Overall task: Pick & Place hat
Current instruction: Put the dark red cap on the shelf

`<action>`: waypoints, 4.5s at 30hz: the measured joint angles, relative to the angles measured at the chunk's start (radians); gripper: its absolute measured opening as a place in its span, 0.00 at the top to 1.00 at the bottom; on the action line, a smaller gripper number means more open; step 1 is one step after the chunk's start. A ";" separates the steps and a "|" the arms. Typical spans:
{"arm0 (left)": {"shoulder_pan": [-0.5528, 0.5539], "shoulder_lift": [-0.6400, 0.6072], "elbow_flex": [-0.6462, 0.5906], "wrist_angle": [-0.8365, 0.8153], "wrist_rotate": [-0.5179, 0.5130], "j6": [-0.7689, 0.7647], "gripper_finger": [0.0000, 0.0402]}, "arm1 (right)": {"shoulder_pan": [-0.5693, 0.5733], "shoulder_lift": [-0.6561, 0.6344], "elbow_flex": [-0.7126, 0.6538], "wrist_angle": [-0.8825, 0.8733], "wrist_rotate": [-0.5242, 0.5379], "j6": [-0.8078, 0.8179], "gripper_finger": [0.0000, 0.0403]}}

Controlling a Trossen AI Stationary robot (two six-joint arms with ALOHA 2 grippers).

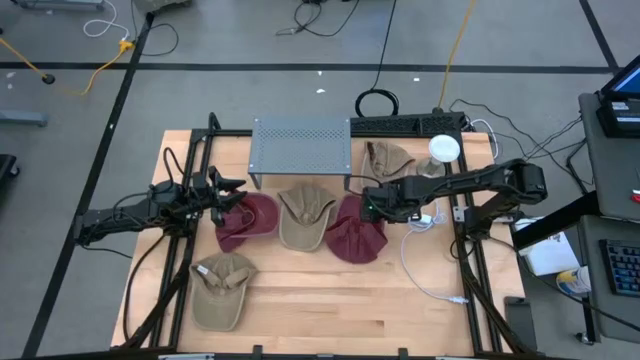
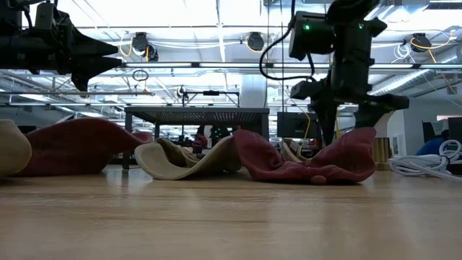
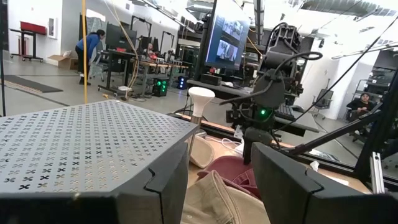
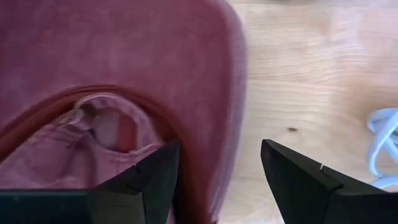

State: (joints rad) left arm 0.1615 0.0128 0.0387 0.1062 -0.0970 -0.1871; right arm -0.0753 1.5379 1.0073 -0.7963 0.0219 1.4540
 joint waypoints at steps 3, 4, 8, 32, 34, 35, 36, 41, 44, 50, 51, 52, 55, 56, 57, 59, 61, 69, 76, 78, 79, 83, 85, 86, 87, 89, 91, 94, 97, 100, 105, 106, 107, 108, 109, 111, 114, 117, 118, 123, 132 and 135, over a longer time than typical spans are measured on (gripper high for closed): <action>0.000 0.000 0.000 0.000 0.000 0.000 0.55 | 0.000 0.000 -0.027 0.054 0.004 0.000 0.45; 0.000 0.000 0.000 0.000 0.000 0.000 0.55 | 0.000 0.000 -0.036 0.074 0.004 0.000 0.45; 0.000 0.000 0.000 0.000 0.000 0.000 0.55 | 0.000 0.000 -0.069 0.131 0.004 0.013 0.45; 0.000 0.000 0.000 0.000 0.000 0.000 0.55 | 0.000 0.000 -0.084 0.142 -0.001 0.024 0.68; 0.000 0.000 0.000 0.000 0.000 0.000 0.55 | -0.001 0.000 -0.084 0.142 -0.019 0.016 0.74; 0.000 0.000 0.000 0.000 0.000 0.000 0.55 | -0.001 0.000 -0.084 0.142 -0.023 0.010 0.77; 0.000 0.000 0.000 0.000 0.000 0.000 0.55 | -0.001 -0.001 -0.084 0.143 -0.023 -0.002 0.81; 0.000 0.000 0.000 0.000 0.000 0.000 0.55 | -0.001 -0.003 -0.083 0.148 -0.027 -0.027 0.94; 0.000 0.000 0.000 0.000 0.000 0.000 0.55 | -0.001 -0.004 -0.082 0.163 -0.028 -0.041 0.98; 0.000 0.000 0.000 0.000 0.000 0.000 0.55 | -0.001 -0.007 -0.082 0.215 -0.031 -0.092 0.98; 0.000 0.000 0.000 0.000 0.000 0.000 0.55 | -0.001 -0.009 -0.083 0.216 -0.030 -0.100 0.98; 0.000 0.000 0.000 0.000 0.000 0.000 0.55 | -0.001 -0.011 -0.083 0.219 -0.030 -0.104 0.98; 0.000 0.000 0.000 0.000 0.000 0.000 0.55 | -0.001 -0.014 -0.083 0.217 -0.029 -0.108 0.99; 0.000 0.000 0.000 0.000 0.000 0.000 0.55 | -0.001 -0.018 -0.083 0.217 -0.029 -0.110 0.99; 0.000 0.000 0.000 0.000 0.000 0.000 0.55 | -0.001 -0.023 -0.083 0.217 -0.029 -0.112 0.99; 0.000 0.000 0.000 0.000 0.000 0.000 0.55 | 0.000 -0.030 -0.083 0.216 -0.029 -0.112 0.99; 0.000 0.000 0.000 0.000 0.000 0.000 0.55 | 0.000 -0.045 -0.084 0.209 -0.030 -0.113 0.99; 0.000 0.000 0.000 0.000 0.000 0.000 0.55 | 0.012 -0.135 -0.085 0.138 -0.027 -0.158 0.98; 0.000 0.000 0.000 0.001 0.000 0.000 0.55 | 0.020 -0.262 -0.085 0.112 -0.026 -0.287 0.98; 0.000 0.000 0.000 0.000 0.000 0.000 0.55 | 0.024 -0.303 -0.085 0.100 -0.024 -0.325 0.98; 0.000 0.000 0.000 0.000 0.000 0.000 0.55 | 0.025 -0.324 -0.085 0.094 -0.023 -0.344 0.98; 0.000 0.000 0.000 0.000 0.000 0.000 0.55 | 0.025 -0.403 -0.085 0.056 -0.024 -0.422 0.98; 0.000 0.000 0.000 0.001 0.000 0.000 0.55 | 0.025 -0.445 -0.084 0.049 -0.025 -0.458 0.98; 0.000 0.000 0.000 0.000 0.000 0.000 0.55 | 0.025 -0.465 -0.084 0.049 -0.025 -0.476 0.98; 0.000 0.000 0.000 0.000 0.000 0.000 0.55 | 0.025 -0.486 -0.084 0.050 -0.025 -0.495 0.98; 0.000 0.000 0.000 0.001 0.000 0.000 0.55 | 0.025 -0.523 -0.084 0.051 -0.024 -0.535 0.98; 0.000 0.000 0.000 0.000 0.000 0.000 0.55 | 0.025 -0.556 -0.084 0.058 -0.022 -0.573 0.98; 0.000 0.000 0.000 0.000 0.000 0.000 0.55 | 0.025 -0.594 -0.084 0.090 -0.021 -0.633 0.98; 0.000 0.000 0.000 0.000 0.000 0.000 0.55 | 0.025 -0.620 -0.084 0.110 -0.020 -0.680 0.98; 0.000 0.000 0.000 0.001 0.000 0.000 0.55 | 0.025 -0.639 -0.084 0.136 -0.021 -0.734 0.98; 0.000 0.000 0.000 0.000 0.000 0.000 0.55 | 0.025 -0.659 -0.084 0.145 -0.019 -0.789 0.98; 0.000 0.000 0.000 0.000 0.000 0.000 0.55 | 0.025 -0.661 -0.084 0.145 -0.018 -0.799 0.98; 0.000 0.000 0.000 0.001 0.000 0.000 0.55 | 0.025 -0.664 -0.084 0.146 -0.016 -0.810 0.98; 0.000 0.000 0.000 0.000 0.000 0.000 0.55 | 0.025 -0.665 -0.084 0.148 -0.016 -0.822 0.98; 0.000 0.000 0.000 0.000 0.000 0.000 0.55 | 0.025 -0.665 -0.084 0.152 -0.015 -0.834 0.98; 0.000 0.000 0.000 0.000 0.000 0.000 0.55 | 0.025 -0.665 -0.084 0.167 -0.001 -0.859 0.98; 0.000 0.000 0.000 0.000 0.000 0.000 0.55 | 0.025 -0.665 -0.084 0.200 0.012 -0.900 0.98; 0.000 0.000 0.000 0.000 0.000 0.000 0.55 | 0.024 -0.665 -0.084 0.247 0.034 -0.966 0.98; 0.000 0.000 0.000 0.000 0.000 0.000 0.55 | 0.024 -0.665 -0.084 0.267 0.036 -0.991 0.98; 0.000 0.000 0.000 0.000 0.000 0.000 0.55 | 0.024 -0.665 -0.084 0.386 0.035 -1.097 0.98; 0.000 0.000 0.000 0.000 0.000 0.000 0.55 | 0.025 -0.665 -0.083 0.587 0.061 -1.296 0.98; 0.000 0.000 0.000 0.000 0.000 0.000 0.55 | 0.023 -0.665 -0.083 0.621 0.064 -1.364 0.98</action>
State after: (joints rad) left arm 0.1614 0.0130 0.0387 0.1066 -0.0967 -0.1871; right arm -0.0521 0.8734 0.9242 -0.1756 0.0856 0.0902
